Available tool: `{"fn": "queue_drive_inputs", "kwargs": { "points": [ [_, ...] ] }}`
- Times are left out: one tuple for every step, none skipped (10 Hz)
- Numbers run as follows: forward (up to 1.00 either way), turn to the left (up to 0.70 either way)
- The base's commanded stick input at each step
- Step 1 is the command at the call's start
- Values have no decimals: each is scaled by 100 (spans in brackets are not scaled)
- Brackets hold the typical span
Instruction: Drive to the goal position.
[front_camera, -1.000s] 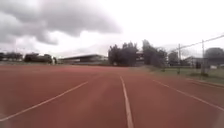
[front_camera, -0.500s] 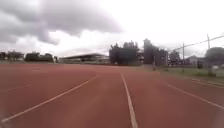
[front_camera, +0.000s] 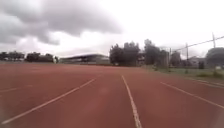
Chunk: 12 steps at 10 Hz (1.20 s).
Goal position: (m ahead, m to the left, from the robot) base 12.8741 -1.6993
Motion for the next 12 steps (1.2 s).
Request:
{"fn": "queue_drive_inputs", "kwargs": {
  "points": [
    [70,0],
    [70,0],
    [70,0],
    [70,0],
    [70,0],
    [70,0],
    [70,0],
    [70,0],
    [70,0],
    [70,0],
    [70,0],
    [70,0]
  ]
}}
